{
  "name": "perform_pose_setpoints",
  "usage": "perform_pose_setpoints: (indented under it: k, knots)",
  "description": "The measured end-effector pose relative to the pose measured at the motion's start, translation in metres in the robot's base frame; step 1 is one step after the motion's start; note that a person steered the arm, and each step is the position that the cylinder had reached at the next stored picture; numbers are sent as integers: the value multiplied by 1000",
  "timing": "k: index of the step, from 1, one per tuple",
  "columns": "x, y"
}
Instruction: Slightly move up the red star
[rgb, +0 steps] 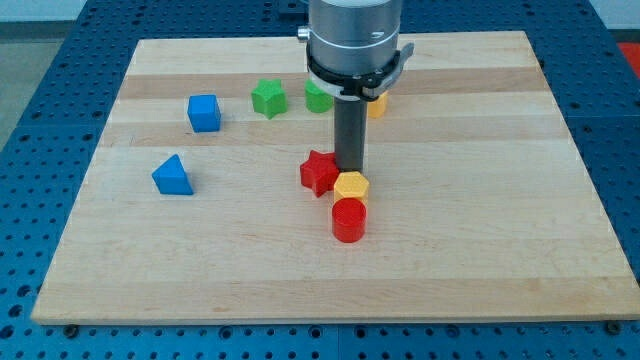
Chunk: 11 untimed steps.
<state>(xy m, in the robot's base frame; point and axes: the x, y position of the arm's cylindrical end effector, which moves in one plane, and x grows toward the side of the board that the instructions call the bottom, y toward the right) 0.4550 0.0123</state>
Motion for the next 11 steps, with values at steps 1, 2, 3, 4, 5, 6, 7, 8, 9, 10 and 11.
perform_pose_setpoints:
  k: [1,2,3,4,5,6,7,8,9,10,11]
  knots:
    - [3,-17]
    - [4,-33]
    - [4,-47]
    - [4,-58]
    - [4,-65]
    - [4,-70]
    - [4,-70]
    - [13,-41]
    - [14,-40]
    - [23,-50]
    - [30,-65]
